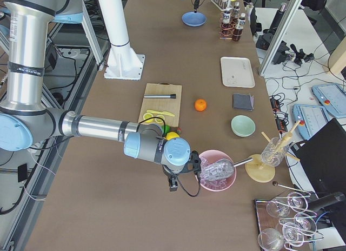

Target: Pick orange to plate

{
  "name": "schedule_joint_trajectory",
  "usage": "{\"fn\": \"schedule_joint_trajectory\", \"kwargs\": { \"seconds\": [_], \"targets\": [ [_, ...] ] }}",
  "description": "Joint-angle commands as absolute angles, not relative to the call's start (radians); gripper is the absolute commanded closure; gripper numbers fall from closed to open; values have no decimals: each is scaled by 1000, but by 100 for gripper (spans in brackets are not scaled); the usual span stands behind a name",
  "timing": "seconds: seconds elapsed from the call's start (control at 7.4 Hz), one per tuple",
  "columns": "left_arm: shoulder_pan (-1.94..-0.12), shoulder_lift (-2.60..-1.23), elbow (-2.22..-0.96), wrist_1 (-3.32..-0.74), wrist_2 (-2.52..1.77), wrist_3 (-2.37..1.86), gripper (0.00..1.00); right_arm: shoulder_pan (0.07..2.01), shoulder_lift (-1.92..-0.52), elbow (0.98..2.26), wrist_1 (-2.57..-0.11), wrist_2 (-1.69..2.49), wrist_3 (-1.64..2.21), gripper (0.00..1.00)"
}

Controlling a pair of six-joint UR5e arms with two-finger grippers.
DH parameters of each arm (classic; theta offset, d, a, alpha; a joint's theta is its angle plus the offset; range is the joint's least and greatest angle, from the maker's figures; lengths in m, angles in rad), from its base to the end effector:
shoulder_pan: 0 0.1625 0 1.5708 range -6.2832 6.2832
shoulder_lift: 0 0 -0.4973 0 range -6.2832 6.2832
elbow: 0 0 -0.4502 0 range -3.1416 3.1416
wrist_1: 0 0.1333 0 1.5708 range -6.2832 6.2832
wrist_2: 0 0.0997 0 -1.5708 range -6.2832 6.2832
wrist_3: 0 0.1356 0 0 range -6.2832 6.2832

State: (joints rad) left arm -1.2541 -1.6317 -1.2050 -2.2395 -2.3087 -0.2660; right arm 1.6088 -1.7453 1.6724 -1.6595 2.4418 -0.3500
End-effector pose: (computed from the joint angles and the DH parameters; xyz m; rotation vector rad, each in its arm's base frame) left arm 0.1433 -0.5724 0.8523 0.1230 0.7991 0.1821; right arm 0.0465 -0.4456 0.7873 0.0192 -0.8837 -0.2211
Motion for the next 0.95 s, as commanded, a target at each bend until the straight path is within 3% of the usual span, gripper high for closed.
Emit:
{"fn": "schedule_joint_trajectory", "kwargs": {
  "seconds": [0.0, 0.14, 0.27, 0.81],
  "targets": [
    [-1252, -1635, -1183, -2269, -2309, -279, 51, 1591, -1734, 1689, -1660, 2439, -351, 0],
    [-1252, -1646, -1183, -2267, -2309, -307, 81, 1588, -1729, 1689, -1658, 2439, -350, 0],
    [-1252, -1652, -1183, -2264, -2309, -313, 100, 1588, -1717, 1689, -1660, 2439, -348, 0],
    [-1253, -1693, -1213, -2250, -2388, -347, 100, 1586, -1695, 1719, -1660, 2447, -290, 0]
  ]
}}
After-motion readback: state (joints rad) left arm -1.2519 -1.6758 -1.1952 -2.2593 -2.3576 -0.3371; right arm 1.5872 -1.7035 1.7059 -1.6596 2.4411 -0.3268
